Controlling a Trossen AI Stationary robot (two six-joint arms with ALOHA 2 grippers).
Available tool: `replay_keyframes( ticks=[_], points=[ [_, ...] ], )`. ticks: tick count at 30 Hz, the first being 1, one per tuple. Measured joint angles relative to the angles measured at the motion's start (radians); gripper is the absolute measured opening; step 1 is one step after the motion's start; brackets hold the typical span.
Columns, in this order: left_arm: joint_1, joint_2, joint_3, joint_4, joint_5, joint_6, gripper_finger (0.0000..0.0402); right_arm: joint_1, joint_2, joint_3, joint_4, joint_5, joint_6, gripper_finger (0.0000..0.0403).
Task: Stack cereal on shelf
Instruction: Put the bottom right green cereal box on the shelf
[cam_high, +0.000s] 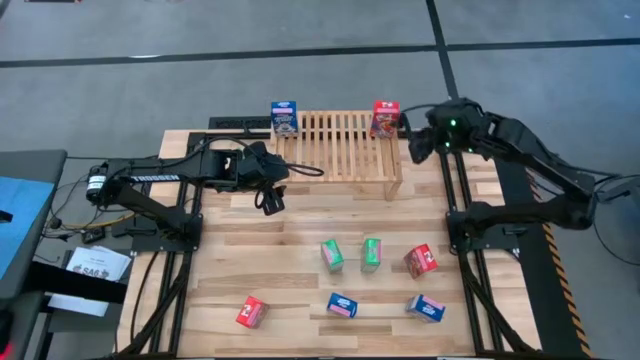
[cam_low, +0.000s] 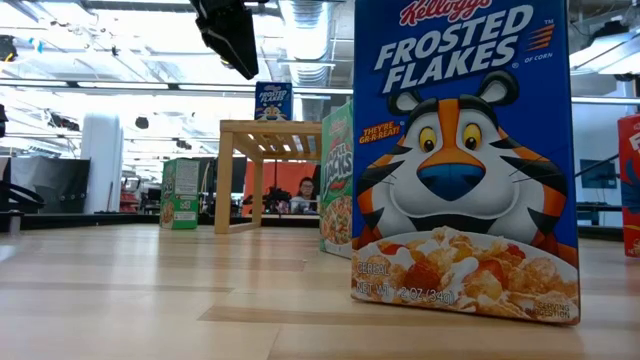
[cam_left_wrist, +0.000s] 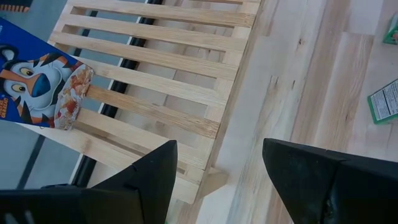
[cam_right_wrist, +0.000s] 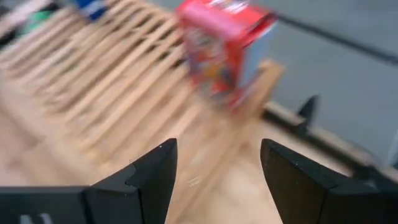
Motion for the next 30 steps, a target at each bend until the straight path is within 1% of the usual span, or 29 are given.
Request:
replay_keyframes(
  ticks=[5, 10, 16, 23, 30],
  points=[
    [0.000, 0.000, 0.000, 0.000, 0.000, 0.000, 0.0227, 0.140, 0.003, 0.000, -0.085, -0.067, 0.165, 0.0256],
    [0.000, 0.000, 0.000, 0.000, 0.000, 0.000, 0.0227, 0.296, 0.040, 0.000, -0.149, -0.068, 0.353, 0.0256],
    [0.000, 0.000, 0.000, 0.000, 0.000, 0.000, 0.0227, 0.466, 0.132, 0.000, -0.136, -0.067, 0.545, 0.0256],
    [0.000, 0.000, 0.000, 0.000, 0.000, 0.000, 0.0227, 0.582, 0.260, 0.000, -0.066, -0.065, 0.742, 0.0256],
    [0.000, 0.000, 0.000, 0.000, 0.000, 0.000, 0.0227, 0.672, 0.378, 0.000, 0.001, -0.065, 0.889, 0.0256]
  ],
)
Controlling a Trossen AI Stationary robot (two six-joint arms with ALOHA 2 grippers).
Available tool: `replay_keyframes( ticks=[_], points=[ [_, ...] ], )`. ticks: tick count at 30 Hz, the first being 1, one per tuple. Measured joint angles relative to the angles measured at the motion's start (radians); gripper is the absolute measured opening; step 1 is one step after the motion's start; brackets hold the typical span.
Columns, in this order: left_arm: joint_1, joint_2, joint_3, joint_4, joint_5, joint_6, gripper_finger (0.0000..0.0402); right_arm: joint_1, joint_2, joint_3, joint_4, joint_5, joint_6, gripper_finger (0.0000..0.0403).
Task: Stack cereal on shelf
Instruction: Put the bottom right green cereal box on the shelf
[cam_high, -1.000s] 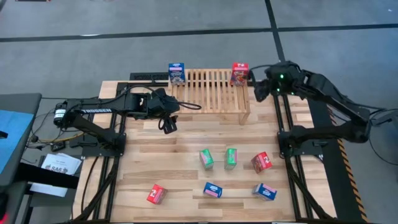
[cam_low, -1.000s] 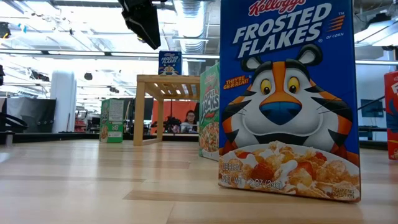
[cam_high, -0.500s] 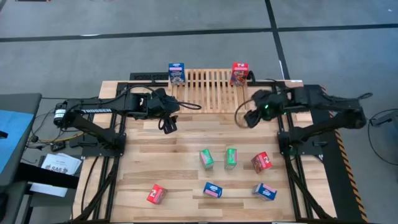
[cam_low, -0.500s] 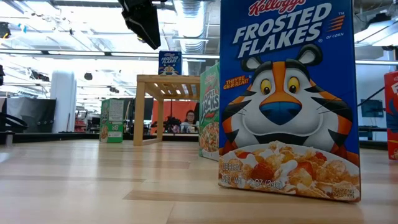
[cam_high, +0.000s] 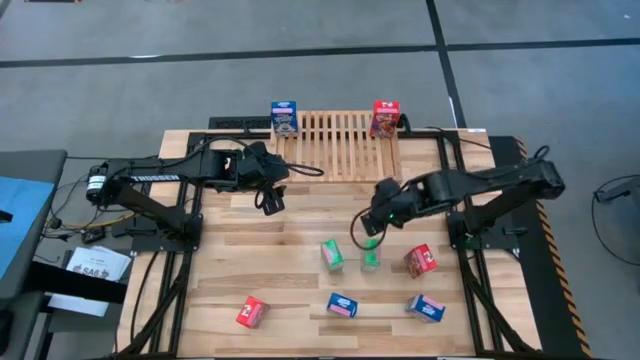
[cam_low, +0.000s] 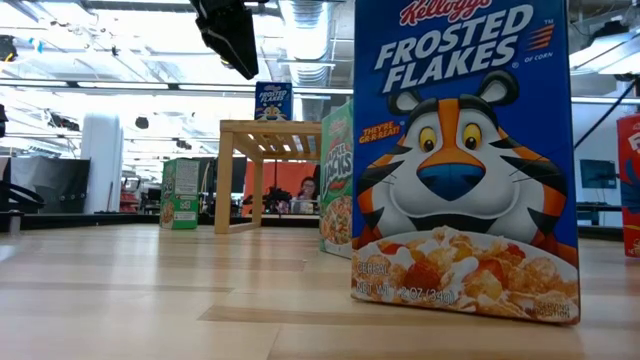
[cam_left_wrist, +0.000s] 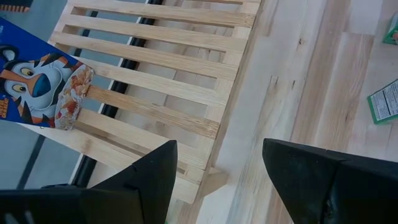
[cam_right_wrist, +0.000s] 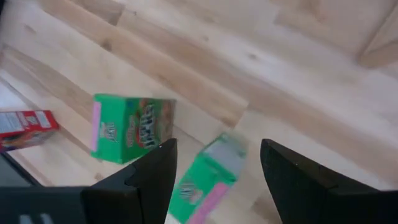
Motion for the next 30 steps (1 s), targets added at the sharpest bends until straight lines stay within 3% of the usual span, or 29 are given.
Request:
replay_keyframes(
  ticks=[7, 11, 19, 30],
  points=[
    [0.000, 0.000, 0.000, 0.000, 0.000, 0.000, 0.0227, 0.048, 0.029, 0.000, 0.041, 0.011, 0.014, 0.0256],
    [0.000, 0.000, 0.000, 0.000, 0.000, 0.000, 0.0227, 0.095, 0.029, 0.000, 0.051, 0.078, 0.087, 0.0256],
    [0.000, 0.000, 0.000, 0.000, 0.000, 0.000, 0.0227, 0.175, 0.055, 0.001, -0.026, 0.073, 0.400, 0.0256],
    [0.000, 0.000, 0.000, -0.001, 0.000, 0.000, 0.0227, 0.228, 0.108, 0.000, -0.027, 0.074, 0.463, 0.0256]
  ],
)
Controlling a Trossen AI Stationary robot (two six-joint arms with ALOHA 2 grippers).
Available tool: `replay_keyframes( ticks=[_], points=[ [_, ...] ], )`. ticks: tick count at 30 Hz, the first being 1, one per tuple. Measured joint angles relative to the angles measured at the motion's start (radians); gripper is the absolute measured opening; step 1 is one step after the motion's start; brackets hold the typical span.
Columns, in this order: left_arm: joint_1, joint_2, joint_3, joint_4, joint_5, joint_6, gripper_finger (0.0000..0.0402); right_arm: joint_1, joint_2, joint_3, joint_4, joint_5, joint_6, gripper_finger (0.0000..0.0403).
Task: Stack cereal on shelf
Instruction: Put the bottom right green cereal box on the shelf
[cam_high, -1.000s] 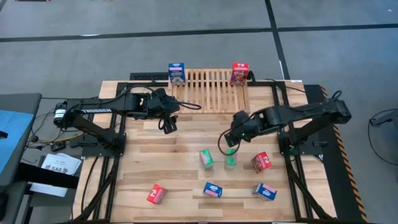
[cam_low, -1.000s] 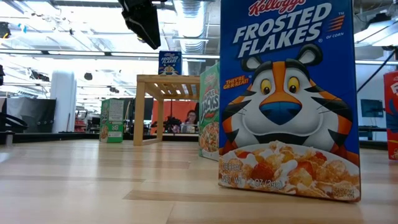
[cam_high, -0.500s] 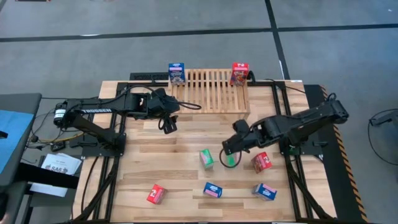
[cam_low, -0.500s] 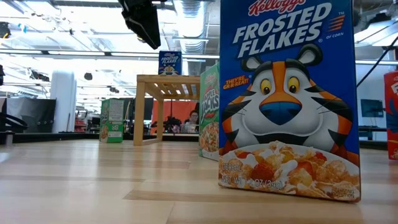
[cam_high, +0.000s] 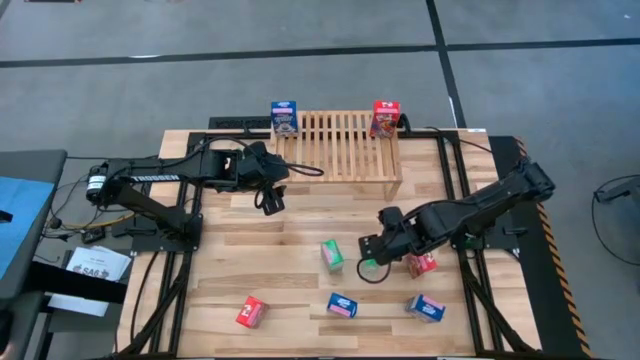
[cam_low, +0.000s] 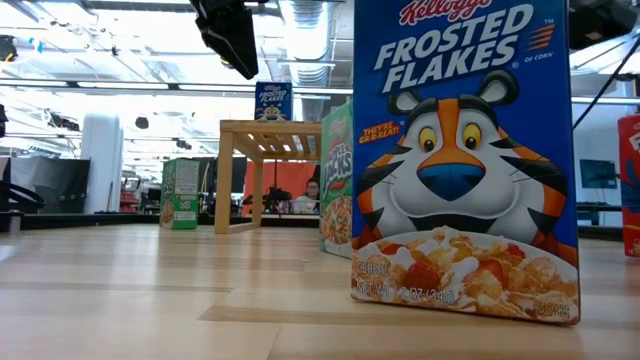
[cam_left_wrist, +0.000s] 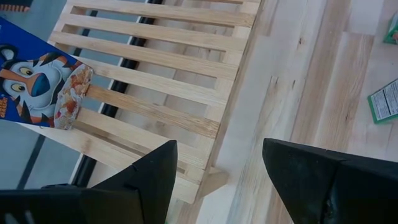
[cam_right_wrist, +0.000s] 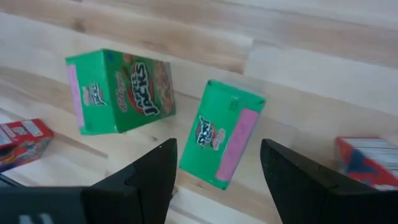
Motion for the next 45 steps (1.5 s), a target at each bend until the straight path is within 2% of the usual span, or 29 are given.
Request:
replay_keyframes(
  ticks=[11, 24, 27, 36, 40, 45],
  points=[
    [0.000, 0.000, 0.000, 0.000, 0.001, 0.000, 0.0227, 0.003, 0.083, 0.000, 0.026, -0.002, 0.010, 0.0256],
    [0.000, 0.000, 0.000, 0.000, 0.000, 0.000, 0.0227, 0.003, 0.101, 0.001, 0.021, -0.002, 0.044, 0.0258],
    [0.000, 0.000, 0.000, 0.000, 0.000, 0.000, 0.0227, 0.003, 0.120, 0.001, 0.021, -0.002, 0.044, 0.0276],
    [0.000, 0.000, 0.000, 0.000, 0.000, 0.000, 0.0227, 0.001, 0.131, 0.001, 0.007, -0.002, 0.013, 0.0365],
    [0.000, 0.000, 0.000, 0.000, 0.000, 0.000, 0.0227, 0.001, 0.131, 0.001, 0.001, -0.004, -0.010, 0.0371],
    [0.000, 0.000, 0.000, 0.000, 0.000, 0.000, 0.0227, 0.001, 0.144, 0.002, 0.011, -0.014, -0.035, 0.0353]
  ],
)
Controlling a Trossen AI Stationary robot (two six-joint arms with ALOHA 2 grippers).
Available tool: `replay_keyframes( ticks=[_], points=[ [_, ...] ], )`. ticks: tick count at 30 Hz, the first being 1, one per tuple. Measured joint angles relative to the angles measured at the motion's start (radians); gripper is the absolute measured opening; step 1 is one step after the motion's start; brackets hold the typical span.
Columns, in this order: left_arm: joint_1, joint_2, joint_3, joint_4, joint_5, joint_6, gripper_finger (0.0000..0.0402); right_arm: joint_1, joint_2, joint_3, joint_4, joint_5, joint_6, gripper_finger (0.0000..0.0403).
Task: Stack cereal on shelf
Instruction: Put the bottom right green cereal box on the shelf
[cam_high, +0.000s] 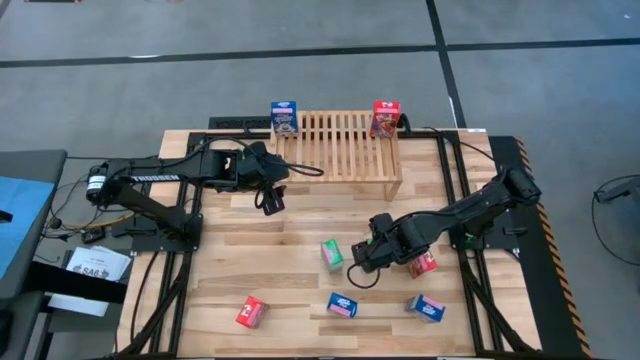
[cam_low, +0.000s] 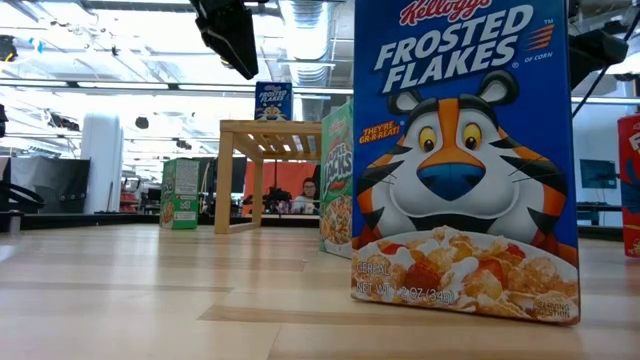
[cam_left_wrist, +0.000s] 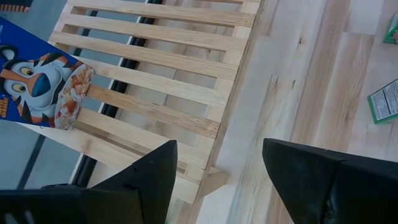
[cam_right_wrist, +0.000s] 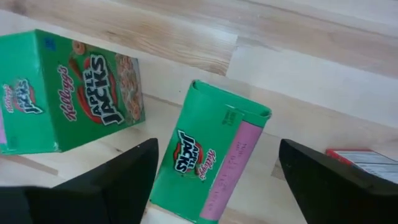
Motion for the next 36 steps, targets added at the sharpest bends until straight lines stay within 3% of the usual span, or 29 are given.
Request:
replay_keyframes(
  ticks=[36],
  points=[
    [0.000, 0.000, 0.000, 0.000, 0.000, 0.000, 0.0227, -0.005, 0.031, -0.002, 0.003, -0.062, -0.183, 0.0193]
  ],
)
